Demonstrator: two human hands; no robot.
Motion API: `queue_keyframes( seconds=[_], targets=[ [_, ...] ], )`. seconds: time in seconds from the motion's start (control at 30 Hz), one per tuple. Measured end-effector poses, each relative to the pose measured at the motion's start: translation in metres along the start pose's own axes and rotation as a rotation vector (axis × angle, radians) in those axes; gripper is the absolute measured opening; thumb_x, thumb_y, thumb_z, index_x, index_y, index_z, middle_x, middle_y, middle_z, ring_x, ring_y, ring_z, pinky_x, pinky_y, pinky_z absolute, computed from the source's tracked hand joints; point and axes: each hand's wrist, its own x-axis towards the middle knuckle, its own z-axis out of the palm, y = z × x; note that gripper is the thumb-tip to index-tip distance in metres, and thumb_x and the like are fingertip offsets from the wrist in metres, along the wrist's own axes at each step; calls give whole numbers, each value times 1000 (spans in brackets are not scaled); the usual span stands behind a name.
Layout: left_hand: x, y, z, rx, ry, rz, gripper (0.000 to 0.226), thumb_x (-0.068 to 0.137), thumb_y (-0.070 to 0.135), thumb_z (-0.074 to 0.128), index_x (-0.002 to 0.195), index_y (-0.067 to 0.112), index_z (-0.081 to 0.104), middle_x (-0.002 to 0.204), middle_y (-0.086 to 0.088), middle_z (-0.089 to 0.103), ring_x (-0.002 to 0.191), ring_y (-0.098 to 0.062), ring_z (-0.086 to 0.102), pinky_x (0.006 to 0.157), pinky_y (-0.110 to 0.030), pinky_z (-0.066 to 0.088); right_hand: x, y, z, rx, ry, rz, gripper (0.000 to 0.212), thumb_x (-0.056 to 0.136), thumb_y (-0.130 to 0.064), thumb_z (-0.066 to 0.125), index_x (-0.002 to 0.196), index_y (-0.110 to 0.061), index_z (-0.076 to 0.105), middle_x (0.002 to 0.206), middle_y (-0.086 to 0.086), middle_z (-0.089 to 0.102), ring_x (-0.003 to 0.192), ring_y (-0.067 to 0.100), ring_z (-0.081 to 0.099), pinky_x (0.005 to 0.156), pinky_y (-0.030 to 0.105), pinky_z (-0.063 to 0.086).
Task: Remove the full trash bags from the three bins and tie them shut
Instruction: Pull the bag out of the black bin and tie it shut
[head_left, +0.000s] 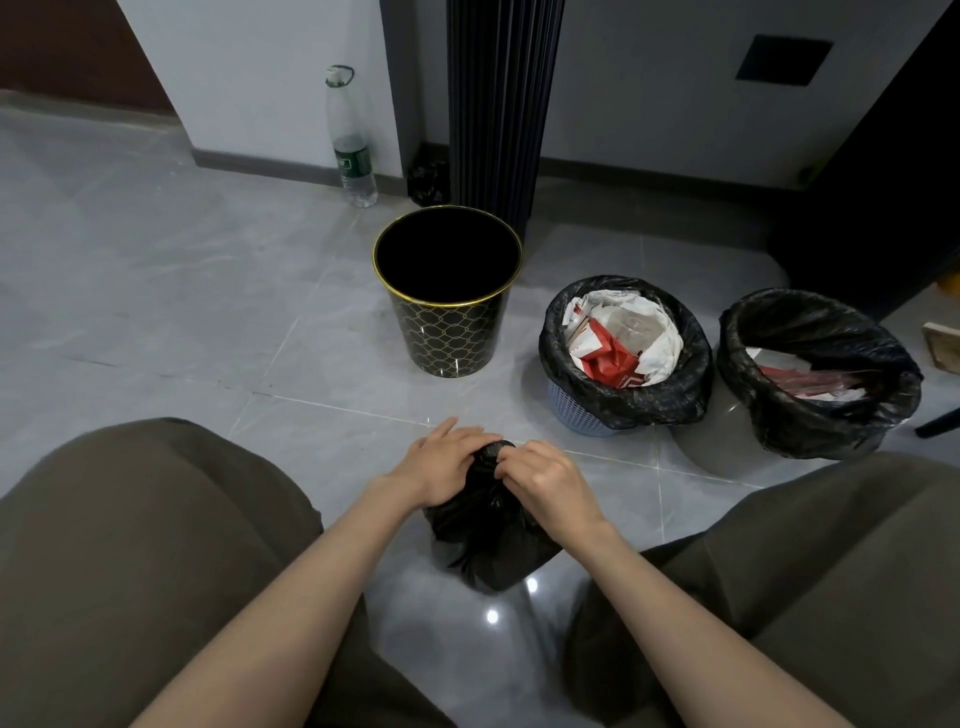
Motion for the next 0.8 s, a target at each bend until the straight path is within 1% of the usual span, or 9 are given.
queue_keyframes(
  seconds=[0.07, 0.1, 0.23, 0.33, 0.43, 0.57, 0.63, 0.73, 0.8],
  targets=[
    [-1, -1, 3, -79, 26, -41, 44, 97, 27, 29, 138, 41, 34, 146, 7, 39, 142, -22, 23, 113, -49, 23, 2, 2, 3, 23, -6, -10, 9, 77, -4, 65, 73, -12, 66, 81, -3, 69, 64, 19, 59, 60, 27, 48],
    [-2, 1, 2, -89, 37, -80, 42, 98, 28, 29, 137, 40, 36, 144, 7, 41, 138, -21, 27, 112, -50, 23, 4, 3, 4, 34, -12, -10, 9, 79, -5, 63, 74, -12, 67, 83, -3, 69, 66, 18, 60, 60, 26, 49],
    [-7, 4, -5, -86, 116, -186, 33, 100, 38, 26, 125, 38, 47, 132, 7, 50, 127, -17, 42, 109, -56, 20, 5, 2, 11, 82, 12, 22, 10, 83, -8, 61, 76, -11, 68, 88, -3, 71, 71, 18, 62, 60, 26, 51],
    [-7, 0, -8, -114, 246, -168, 21, 97, 38, 36, 103, 31, 55, 109, 7, 61, 108, -18, 55, 100, -48, 34, 7, -1, 15, 127, 50, 65, 8, 79, -2, 70, 77, -9, 68, 89, -2, 70, 72, 19, 62, 56, 28, 52],
    [-3, -1, -5, -248, 400, -72, 11, 91, 32, 52, 87, 29, 62, 93, 7, 59, 91, -15, 58, 86, -39, 47, 11, -2, 18, 163, 76, 71, 12, 77, 3, 71, 76, -8, 67, 88, -2, 70, 70, 19, 60, 58, 29, 52],
    [2, -6, -2, -355, 379, 13, 11, 85, 22, 65, 91, 26, 73, 87, 13, 51, 88, -10, 53, 85, -30, 48, 14, -1, 23, 171, 68, 62, 13, 78, 3, 70, 76, -9, 66, 91, -4, 70, 70, 20, 59, 57, 30, 52],
    [4, -9, -5, -347, 333, 35, 14, 85, 19, 66, 95, 23, 75, 88, 9, 52, 86, -10, 51, 83, -25, 45, 13, -1, 24, 173, 77, 68, 12, 79, 2, 69, 75, -9, 66, 90, -4, 71, 70, 20, 60, 58, 29, 53],
    [6, -11, -10, -345, 270, 55, 17, 84, 14, 67, 99, 19, 74, 91, 5, 52, 83, -7, 51, 79, -14, 38, 14, 0, 23, 206, 98, 91, 11, 80, 0, 69, 75, -9, 67, 91, -3, 72, 73, 18, 63, 65, 27, 53],
    [7, -12, -12, -366, 258, 59, 17, 83, 11, 68, 99, 17, 74, 91, 4, 53, 79, -3, 51, 76, -11, 37, 15, 2, 24, 252, 105, 123, 10, 80, 1, 70, 75, -8, 69, 90, -1, 73, 75, 17, 65, 70, 23, 53]
  ],
)
